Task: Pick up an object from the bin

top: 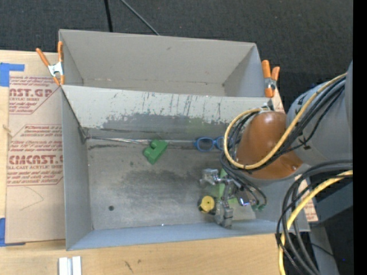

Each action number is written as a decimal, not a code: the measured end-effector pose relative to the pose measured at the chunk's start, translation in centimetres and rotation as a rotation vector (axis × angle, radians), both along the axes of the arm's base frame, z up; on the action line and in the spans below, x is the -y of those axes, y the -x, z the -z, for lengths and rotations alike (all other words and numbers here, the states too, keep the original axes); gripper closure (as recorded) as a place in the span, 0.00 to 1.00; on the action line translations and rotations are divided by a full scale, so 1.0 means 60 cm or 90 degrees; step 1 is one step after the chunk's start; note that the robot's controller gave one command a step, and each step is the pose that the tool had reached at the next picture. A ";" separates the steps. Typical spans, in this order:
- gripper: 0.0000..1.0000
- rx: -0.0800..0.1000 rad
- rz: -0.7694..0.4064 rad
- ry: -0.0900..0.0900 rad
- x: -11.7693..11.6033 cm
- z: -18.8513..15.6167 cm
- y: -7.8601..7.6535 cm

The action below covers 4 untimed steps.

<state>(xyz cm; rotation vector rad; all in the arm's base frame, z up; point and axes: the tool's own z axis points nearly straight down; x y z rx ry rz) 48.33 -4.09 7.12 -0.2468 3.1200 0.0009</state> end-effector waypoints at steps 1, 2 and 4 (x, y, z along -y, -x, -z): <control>1.00 -0.004 0.000 0.001 0.001 0.001 0.003; 1.00 -0.001 -0.006 0.001 -0.021 -0.178 -0.044; 1.00 -0.005 -0.431 0.003 -0.085 -0.288 -0.048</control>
Offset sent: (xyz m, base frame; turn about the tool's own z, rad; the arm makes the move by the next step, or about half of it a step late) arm 0.0000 0.0000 0.0000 0.0000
